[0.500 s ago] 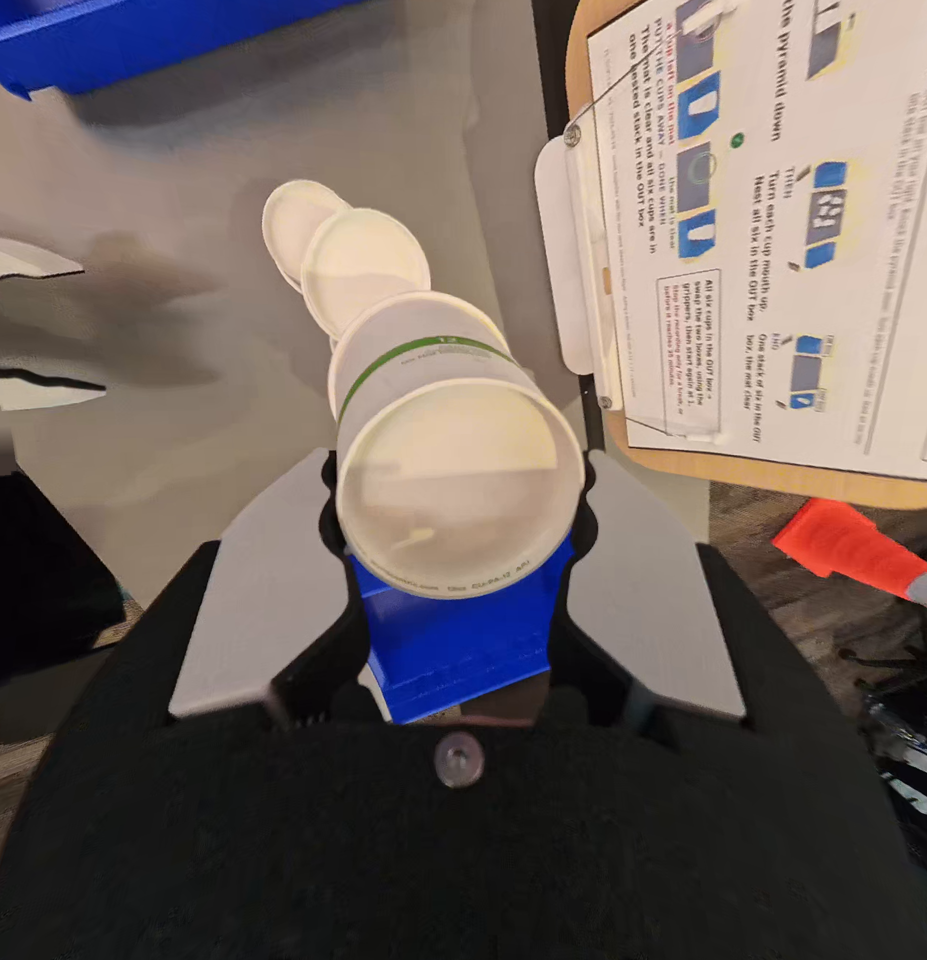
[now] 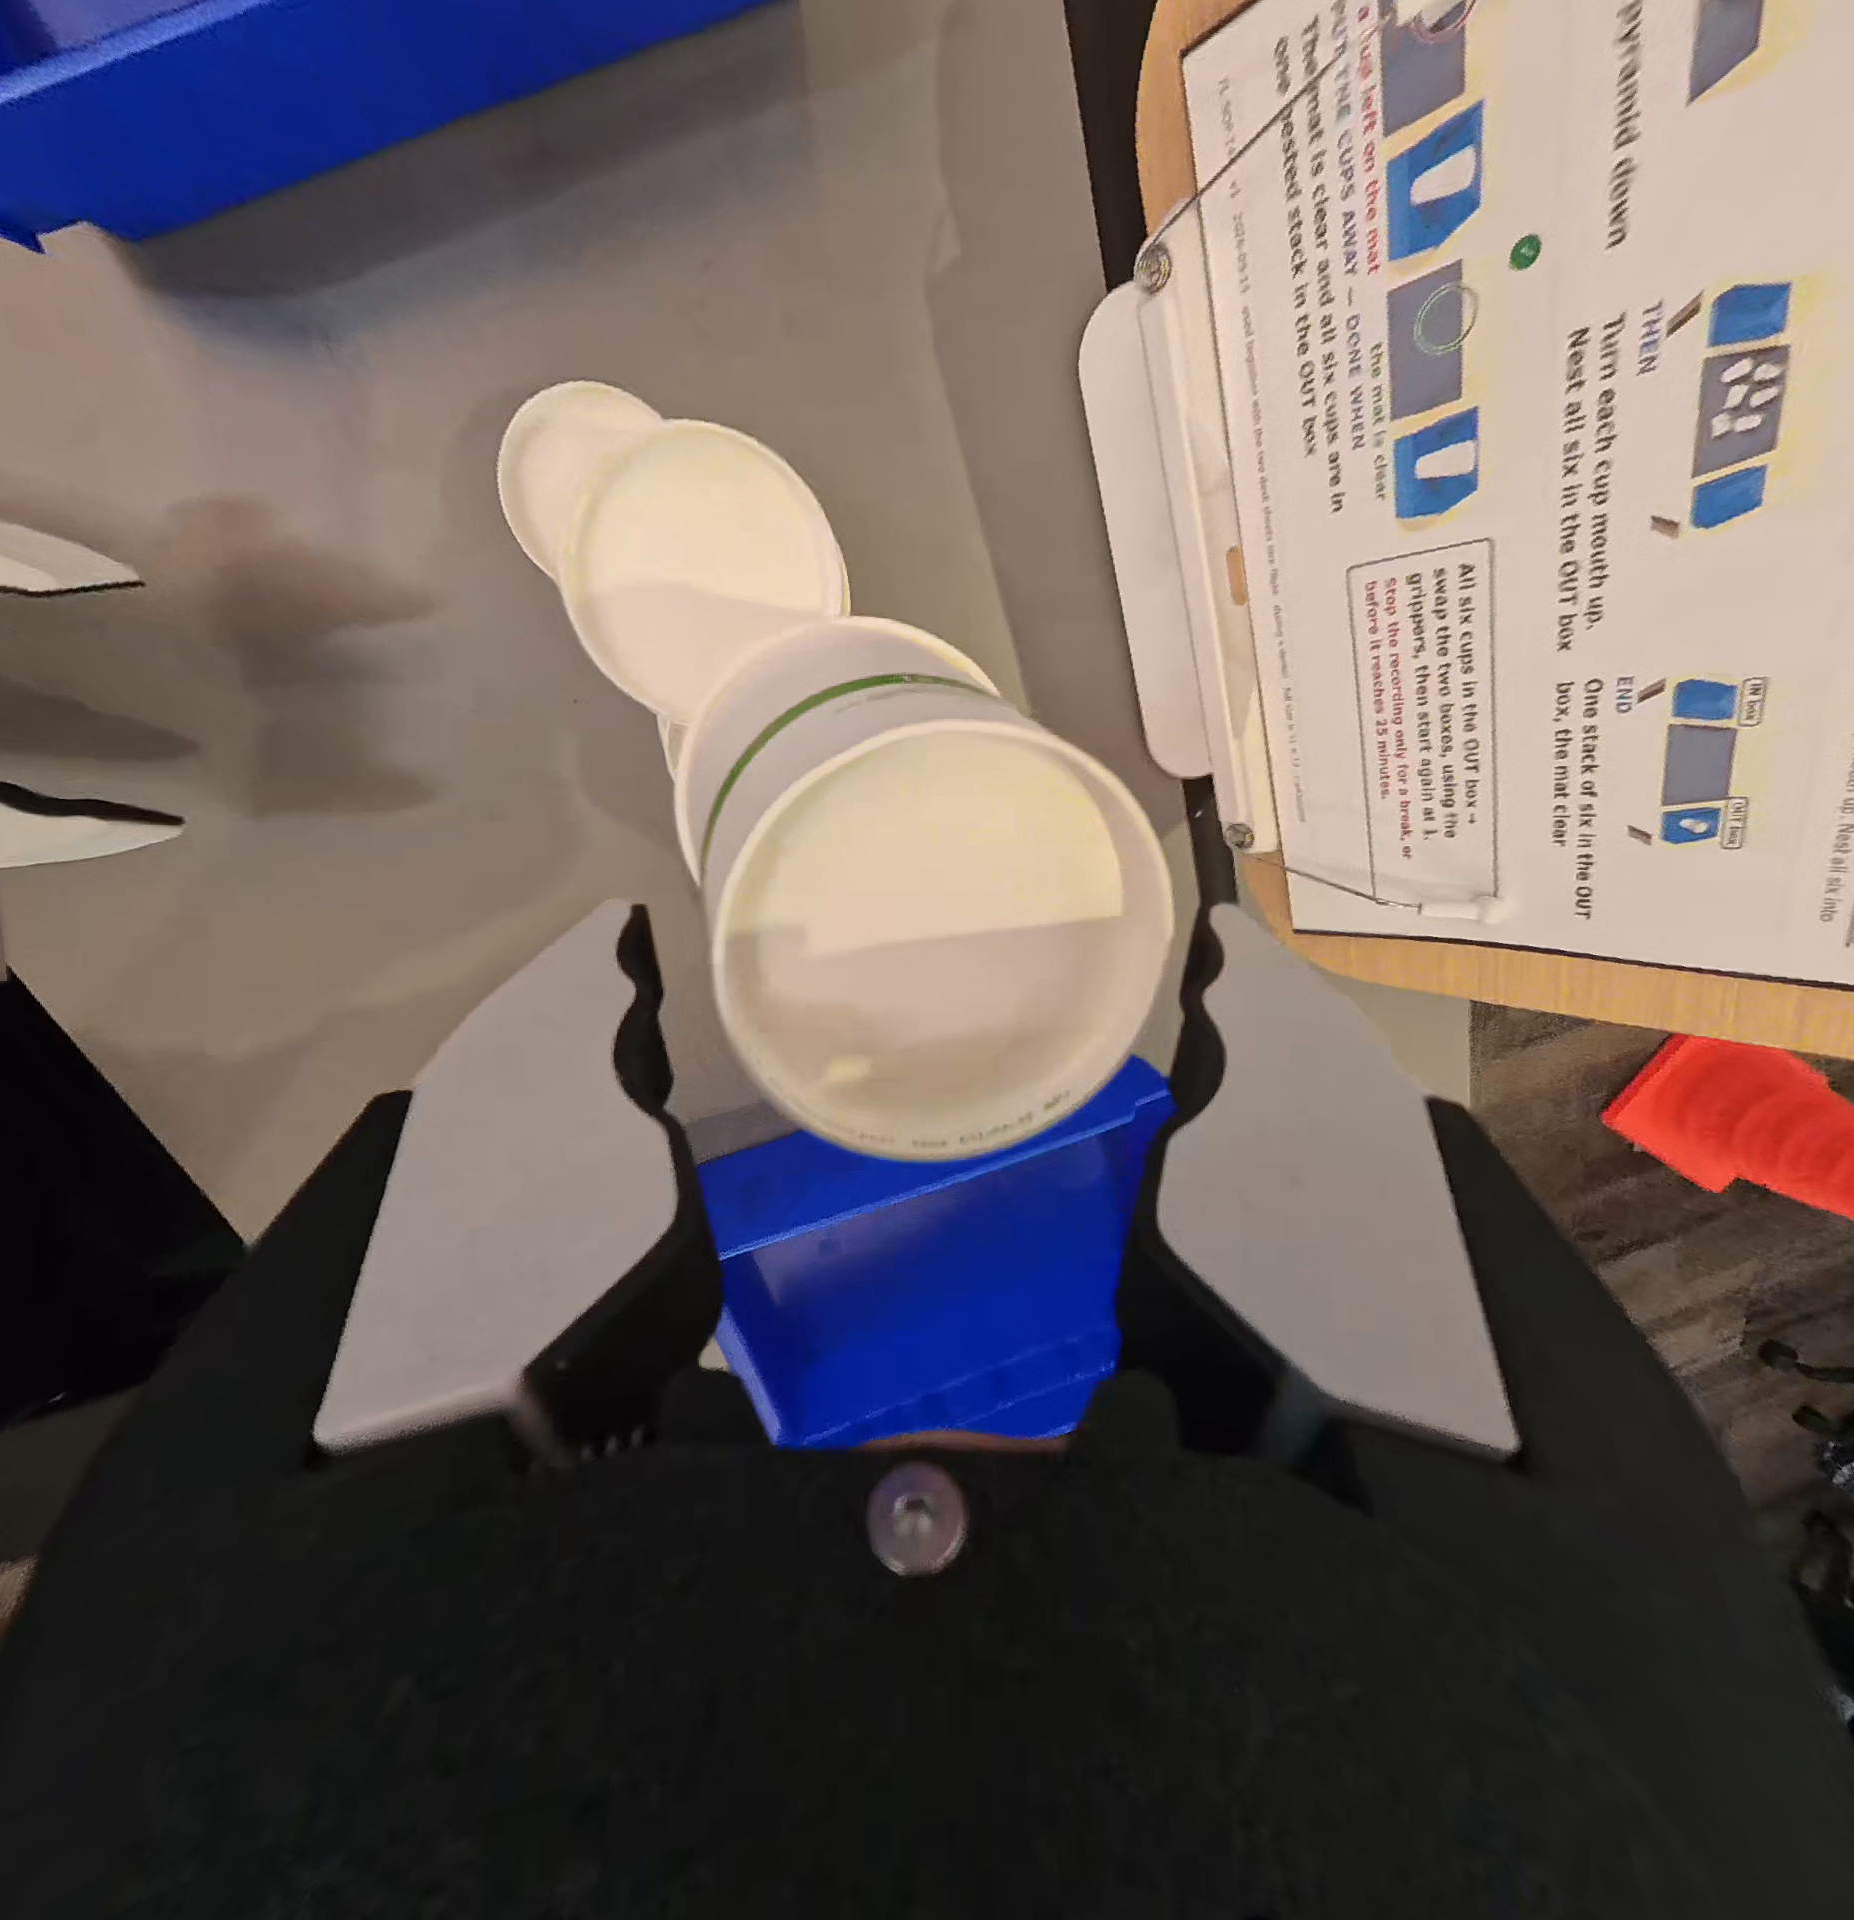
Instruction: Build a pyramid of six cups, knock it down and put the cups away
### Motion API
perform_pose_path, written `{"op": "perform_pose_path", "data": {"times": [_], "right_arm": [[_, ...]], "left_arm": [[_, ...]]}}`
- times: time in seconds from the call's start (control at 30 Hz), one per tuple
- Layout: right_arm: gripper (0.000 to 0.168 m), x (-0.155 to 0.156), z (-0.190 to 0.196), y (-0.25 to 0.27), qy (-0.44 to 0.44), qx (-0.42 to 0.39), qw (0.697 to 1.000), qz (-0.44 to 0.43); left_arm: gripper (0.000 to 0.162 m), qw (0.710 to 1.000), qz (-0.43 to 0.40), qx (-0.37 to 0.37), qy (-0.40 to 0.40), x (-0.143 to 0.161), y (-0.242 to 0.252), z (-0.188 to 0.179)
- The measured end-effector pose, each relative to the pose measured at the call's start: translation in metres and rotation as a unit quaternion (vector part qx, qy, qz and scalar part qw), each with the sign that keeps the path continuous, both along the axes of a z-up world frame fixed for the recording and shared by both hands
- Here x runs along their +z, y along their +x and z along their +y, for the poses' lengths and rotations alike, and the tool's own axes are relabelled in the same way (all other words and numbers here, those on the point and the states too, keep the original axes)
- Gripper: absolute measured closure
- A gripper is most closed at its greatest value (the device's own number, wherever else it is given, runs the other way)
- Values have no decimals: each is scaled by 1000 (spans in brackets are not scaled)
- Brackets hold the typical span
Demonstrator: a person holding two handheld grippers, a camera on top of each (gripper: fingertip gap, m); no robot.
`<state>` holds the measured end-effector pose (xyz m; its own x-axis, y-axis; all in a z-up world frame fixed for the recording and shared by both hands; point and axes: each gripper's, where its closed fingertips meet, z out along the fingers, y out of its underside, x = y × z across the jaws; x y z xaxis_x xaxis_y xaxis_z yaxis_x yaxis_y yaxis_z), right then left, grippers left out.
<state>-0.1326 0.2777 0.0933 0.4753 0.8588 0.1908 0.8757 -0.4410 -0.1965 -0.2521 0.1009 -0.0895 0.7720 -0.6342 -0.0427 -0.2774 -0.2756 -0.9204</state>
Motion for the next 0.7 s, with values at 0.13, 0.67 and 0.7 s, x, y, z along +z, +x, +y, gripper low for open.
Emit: {"op": "perform_pose_path", "data": {"times": [0.13,0.67,0.7], "right_arm": [[71,36,-15,-7,56,20,997,39],[96,-38,-228,46,432,-213,735,477],[95,-72,-232,47,422,-229,741,468]], "left_arm": [[88,1000,-1,-1,-5,-2,2,0],[90,996,-81,24,-3,29,-8,-27],[90,996,-85,27,0,28,-10,-31]]}}
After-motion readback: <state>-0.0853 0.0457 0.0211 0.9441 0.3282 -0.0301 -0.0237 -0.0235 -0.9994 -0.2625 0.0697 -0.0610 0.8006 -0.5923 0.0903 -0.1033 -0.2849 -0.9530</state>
